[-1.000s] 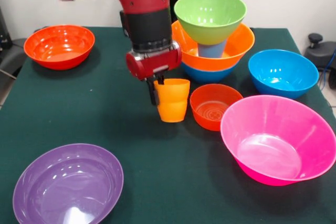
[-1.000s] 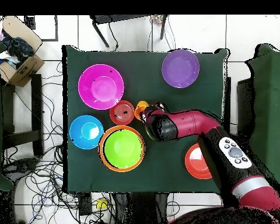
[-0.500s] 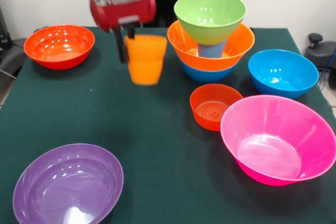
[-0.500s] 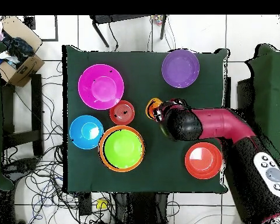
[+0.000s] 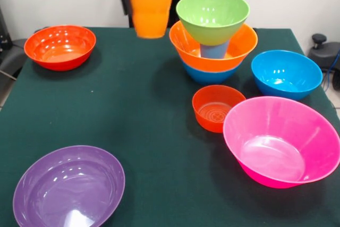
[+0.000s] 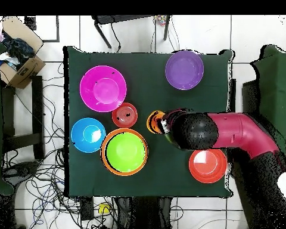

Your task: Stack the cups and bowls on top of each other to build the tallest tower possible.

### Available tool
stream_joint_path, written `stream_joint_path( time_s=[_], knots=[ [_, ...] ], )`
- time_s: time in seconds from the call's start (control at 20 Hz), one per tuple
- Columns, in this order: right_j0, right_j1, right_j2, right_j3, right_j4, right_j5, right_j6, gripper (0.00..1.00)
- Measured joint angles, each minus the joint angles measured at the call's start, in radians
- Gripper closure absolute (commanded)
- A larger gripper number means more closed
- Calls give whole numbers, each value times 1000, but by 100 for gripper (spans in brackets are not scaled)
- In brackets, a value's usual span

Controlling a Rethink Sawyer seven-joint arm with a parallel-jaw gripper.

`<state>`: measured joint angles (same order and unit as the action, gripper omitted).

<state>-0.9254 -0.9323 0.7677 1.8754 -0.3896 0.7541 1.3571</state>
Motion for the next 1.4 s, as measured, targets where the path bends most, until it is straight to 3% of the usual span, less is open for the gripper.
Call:
stream_joint_path(
  time_s=[0.8, 1.4],
  knots=[
    [32, -166, 60, 161, 114, 0, 0, 100],
    [138, -160, 23, 175, 114, 0, 0, 100]
  ],
)
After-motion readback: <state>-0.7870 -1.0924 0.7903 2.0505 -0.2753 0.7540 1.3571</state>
